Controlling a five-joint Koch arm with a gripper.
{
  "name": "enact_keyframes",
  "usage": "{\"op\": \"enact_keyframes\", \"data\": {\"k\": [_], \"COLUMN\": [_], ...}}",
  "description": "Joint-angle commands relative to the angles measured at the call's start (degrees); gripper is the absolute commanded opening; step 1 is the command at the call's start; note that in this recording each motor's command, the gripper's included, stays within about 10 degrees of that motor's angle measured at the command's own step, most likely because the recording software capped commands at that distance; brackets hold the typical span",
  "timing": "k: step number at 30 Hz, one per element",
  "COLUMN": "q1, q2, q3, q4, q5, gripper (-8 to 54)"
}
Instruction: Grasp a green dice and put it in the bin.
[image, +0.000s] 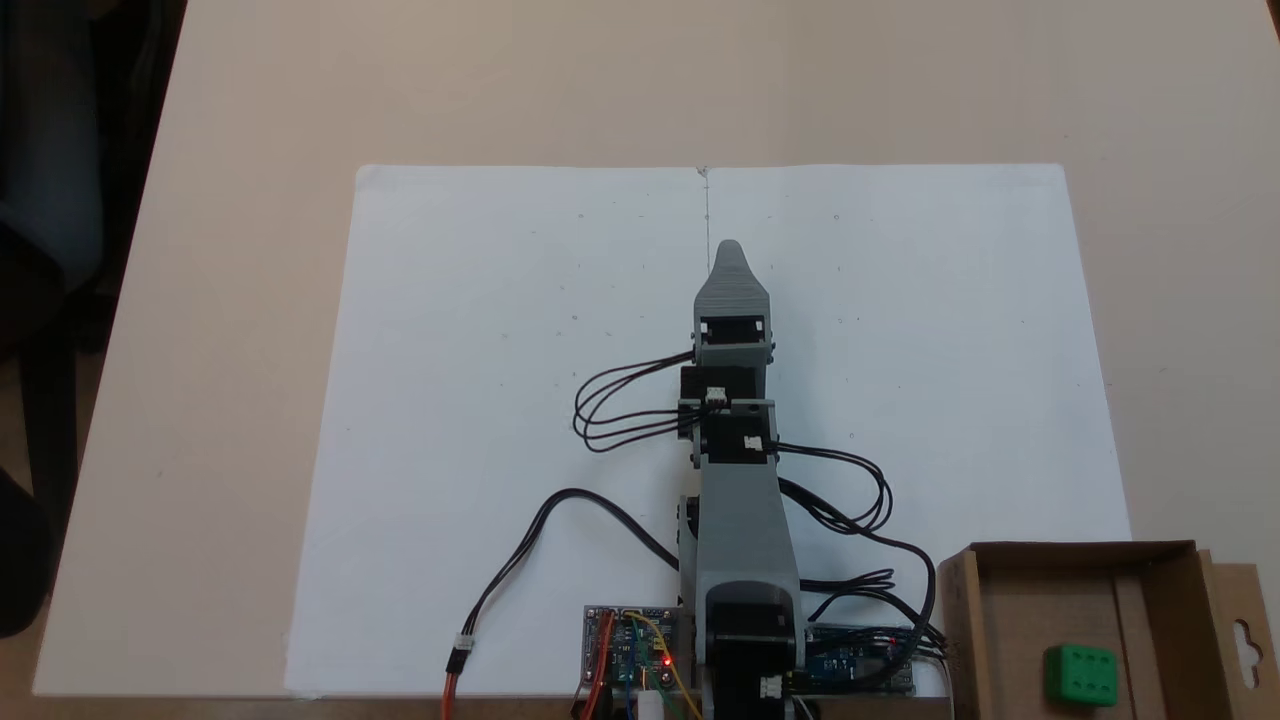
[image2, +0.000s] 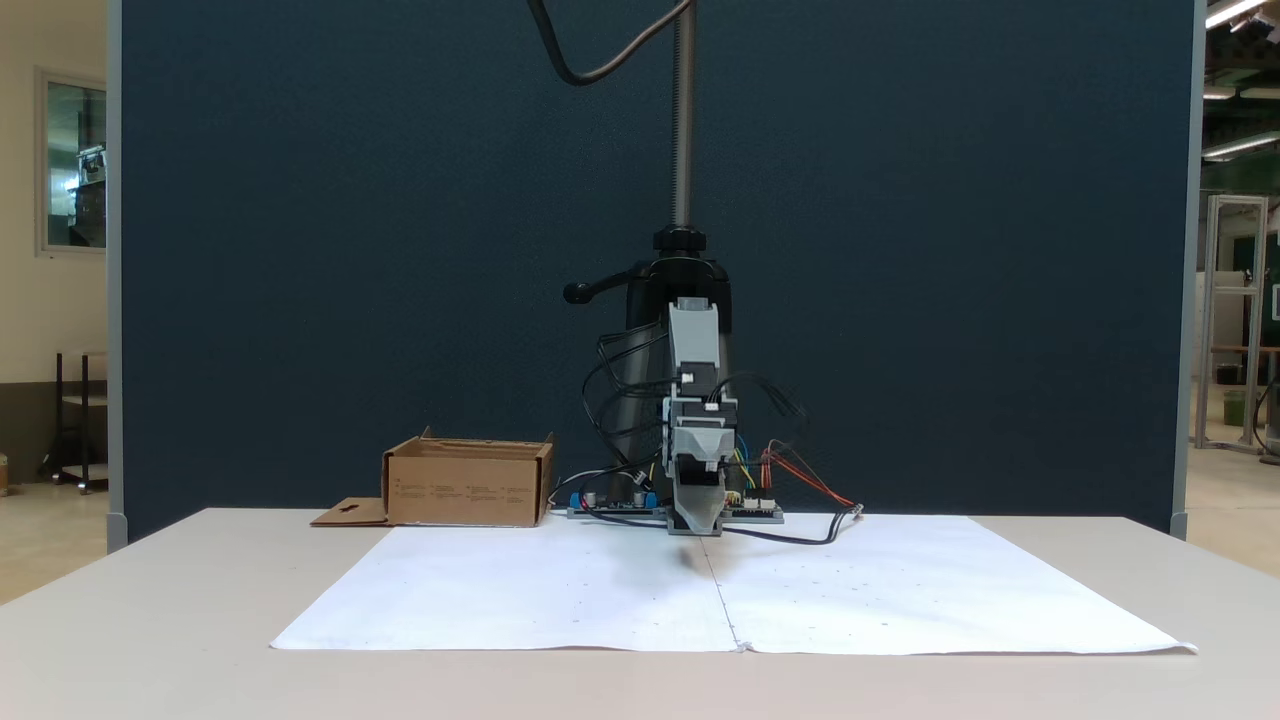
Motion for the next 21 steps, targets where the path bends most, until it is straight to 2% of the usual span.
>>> {"op": "enact_keyframes", "data": {"k": [1,21], "q1": [0.3,-0.4], "q2": [6.6,6.6], "q3": [0.4,15.2], "q4": [-9.6,-45.5], "q5": [1.1,0.3], "gripper": [43.9,44.7]}}
